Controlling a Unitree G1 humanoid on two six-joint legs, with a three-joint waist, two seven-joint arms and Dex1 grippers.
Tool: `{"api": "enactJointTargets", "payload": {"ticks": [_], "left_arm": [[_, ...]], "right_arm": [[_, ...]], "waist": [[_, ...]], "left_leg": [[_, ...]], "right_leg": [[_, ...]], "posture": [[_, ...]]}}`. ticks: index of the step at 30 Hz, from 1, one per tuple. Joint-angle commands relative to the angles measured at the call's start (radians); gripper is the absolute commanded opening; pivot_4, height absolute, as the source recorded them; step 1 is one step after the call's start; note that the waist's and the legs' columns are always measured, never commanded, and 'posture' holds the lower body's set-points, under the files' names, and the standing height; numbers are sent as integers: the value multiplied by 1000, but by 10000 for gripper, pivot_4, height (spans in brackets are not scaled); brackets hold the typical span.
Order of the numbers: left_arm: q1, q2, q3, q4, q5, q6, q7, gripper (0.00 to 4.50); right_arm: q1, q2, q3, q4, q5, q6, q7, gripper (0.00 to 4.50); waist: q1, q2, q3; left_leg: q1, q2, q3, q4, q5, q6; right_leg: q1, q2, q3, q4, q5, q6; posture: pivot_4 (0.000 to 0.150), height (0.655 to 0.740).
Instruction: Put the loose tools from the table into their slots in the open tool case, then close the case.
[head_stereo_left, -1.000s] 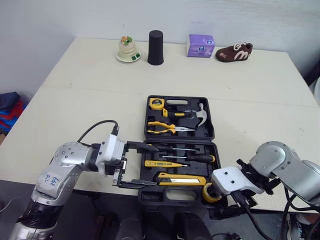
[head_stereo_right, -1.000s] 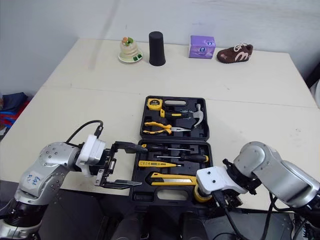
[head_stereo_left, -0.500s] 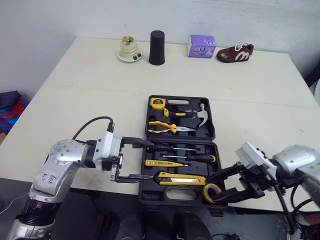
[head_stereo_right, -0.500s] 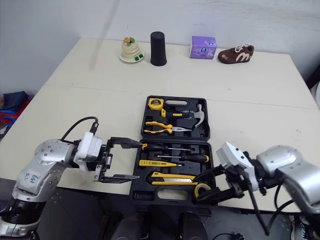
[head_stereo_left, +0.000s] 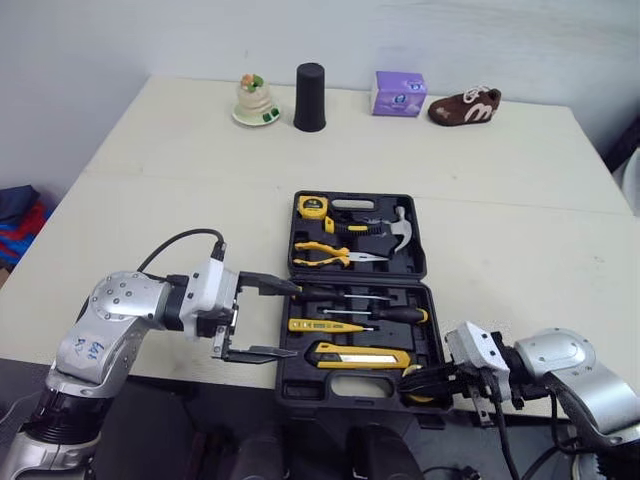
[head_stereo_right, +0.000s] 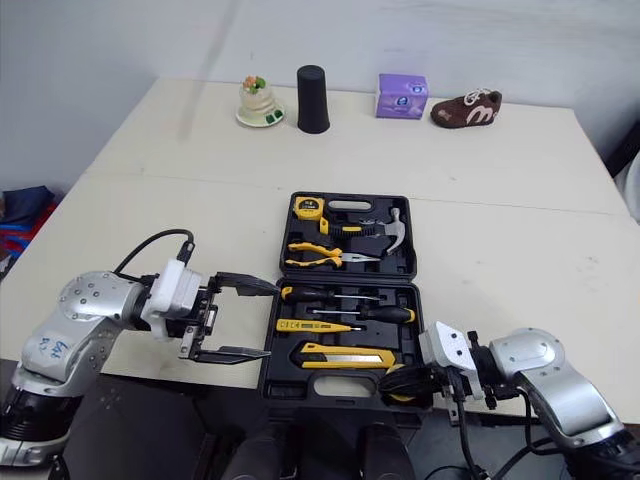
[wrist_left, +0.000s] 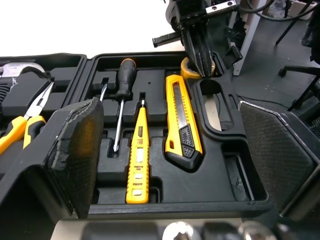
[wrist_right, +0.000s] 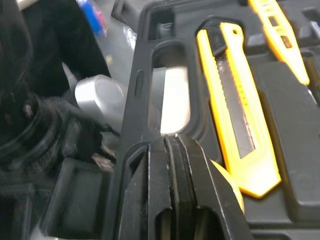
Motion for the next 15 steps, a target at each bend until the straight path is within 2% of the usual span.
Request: {"api": "enactJointTargets", "payload": {"ticks": [1,3,5,8,11,12,14,15], "left_arm": [[-5,8,34,-5,12,-18,19,45000],[3,10,40,-1,26,-7,45,45000],[17,31,38,22,82,5,82,45000],[19,16,72,46,103,61,190,45000],[0,6,88,86,137,90,274,45000],[-7,5,90,100,146,103,297,42390],[-29,6,76,144,180,134,346,37832],[-37,5,68,156,185,142,351,33951]], "right_arm": [[31,10,-8,41,-7,76,-58,1036],[34,6,-43,-1,45,130,-78,1036],[37,-21,-119,-83,165,265,-117,1036],[24,-36,-235,-172,332,414,-186,1036],[-2,-48,-344,-198,423,506,-258,1036],[-12,-49,-378,-192,437,523,-282,289],[-35,-57,-416,-110,341,465,-326,0],[-32,-73,-405,-65,258,383,-309,0]], "waist": [[2,-3,-2],[2,-3,-2],[1,-2,-1],[-1,2,1],[2,3,1],[2,3,1],[2,3,1],[4,2,1]], "left_leg": [[4,0,0,-2,-1,0],[4,0,0,-3,-2,0],[4,0,0,-3,-2,0],[2,0,0,-5,-1,0],[1,0,-1,-7,-1,0],[1,0,-1,-8,-1,0],[0,-1,0,-7,-1,0],[0,-1,0,-6,-1,0]], "right_leg": [[3,0,0,-1,0,0],[3,-1,0,-2,0,0],[3,-1,1,-2,0,0],[-1,-2,2,-1,0,0],[-3,-2,0,-1,0,-1],[-2,-2,0,-1,0,-1],[-3,-2,0,-1,0,-1],[-2,-2,0,-1,0,-1]], "posture": [[1500,7341],[1500,7341],[1500,7341],[1500,7341],[1500,7341],[1500,7341],[1500,7341],[1500,7341]]}}
